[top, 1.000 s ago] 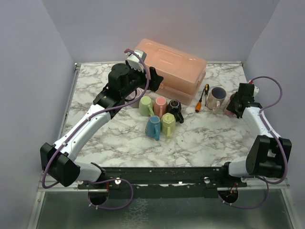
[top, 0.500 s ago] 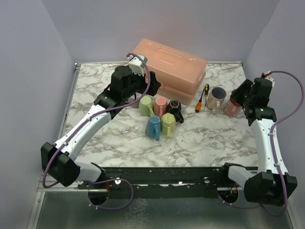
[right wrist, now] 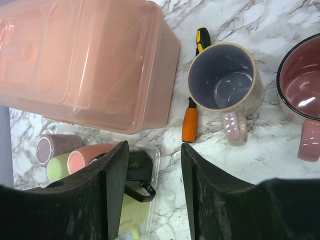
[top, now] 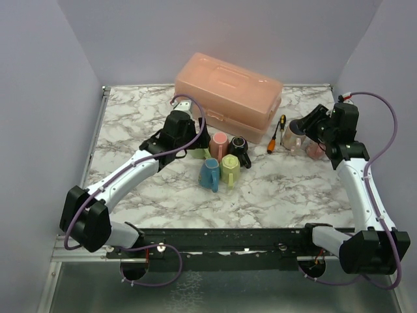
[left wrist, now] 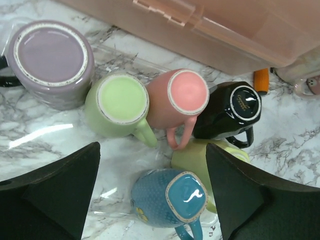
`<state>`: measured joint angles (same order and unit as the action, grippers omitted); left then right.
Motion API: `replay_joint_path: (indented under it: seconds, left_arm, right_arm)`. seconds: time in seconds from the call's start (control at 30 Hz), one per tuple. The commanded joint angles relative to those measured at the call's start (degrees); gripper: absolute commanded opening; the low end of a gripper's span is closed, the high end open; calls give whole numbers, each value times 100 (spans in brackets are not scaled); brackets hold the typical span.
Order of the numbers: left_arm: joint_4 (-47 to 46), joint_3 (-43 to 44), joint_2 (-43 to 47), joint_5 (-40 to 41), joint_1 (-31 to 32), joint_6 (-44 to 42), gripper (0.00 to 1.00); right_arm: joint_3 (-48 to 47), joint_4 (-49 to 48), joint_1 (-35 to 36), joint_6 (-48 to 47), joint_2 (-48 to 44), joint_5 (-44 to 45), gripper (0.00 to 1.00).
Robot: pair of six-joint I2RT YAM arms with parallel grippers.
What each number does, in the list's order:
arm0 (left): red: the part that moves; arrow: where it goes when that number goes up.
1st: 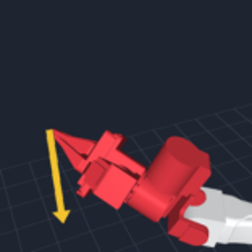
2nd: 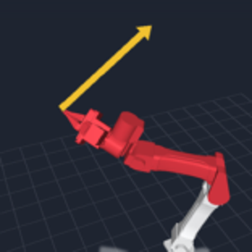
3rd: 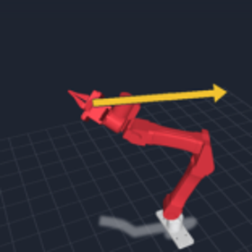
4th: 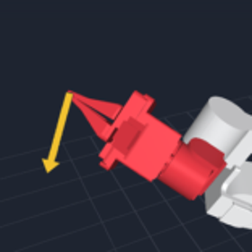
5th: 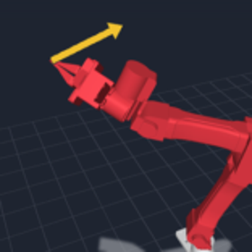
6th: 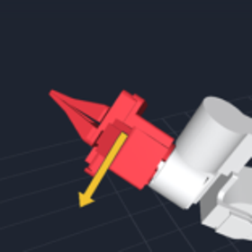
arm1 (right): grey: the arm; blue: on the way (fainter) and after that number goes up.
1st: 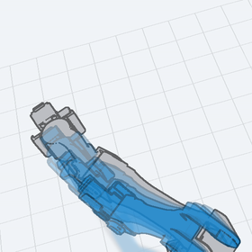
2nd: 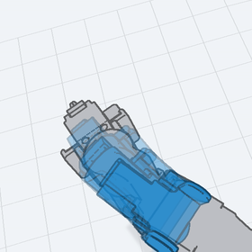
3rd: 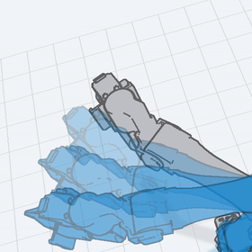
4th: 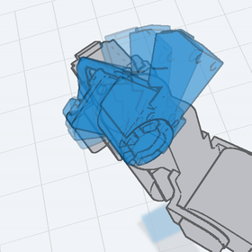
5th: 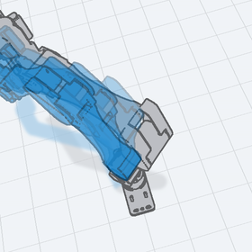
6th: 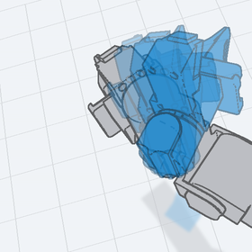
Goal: Turn the mug right side up
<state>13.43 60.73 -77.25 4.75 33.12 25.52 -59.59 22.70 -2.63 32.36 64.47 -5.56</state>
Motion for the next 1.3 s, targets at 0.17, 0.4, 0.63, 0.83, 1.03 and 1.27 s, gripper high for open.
replay_joint_path:
  seconds: [0.17, 0.4, 0.63, 0.83, 1.03, 1.27]
  left_arm:
    - [94, -39, -786, 454, 18, 1245, 89]
    - [147, 35, -1130, 1044, 20, 1380, 79]
    - [141, 105, -1457, 1082, 27, 1377, 80]
    - [129, 142, -1647, 1377, 27, 1290, 83]
    - [188, -12, -1505, 1678, 19, 905, 70]
    - [217, -276, -1158, 1576, 19, 654, 55]
  right_arm:
    - [84, -49, 70, 138, -50, -132, 50]
    - [61, -34, 78, -20, -109, -260, 46]
    - [5, -57, 79, -151, -43, -360, 46]
    - [5, -119, 79, -90, 63, -556, 47]
    - [0, -151, 79, -81, 101, -550, 47]
    - [0, -160, 88, -56, 186, -576, 47]
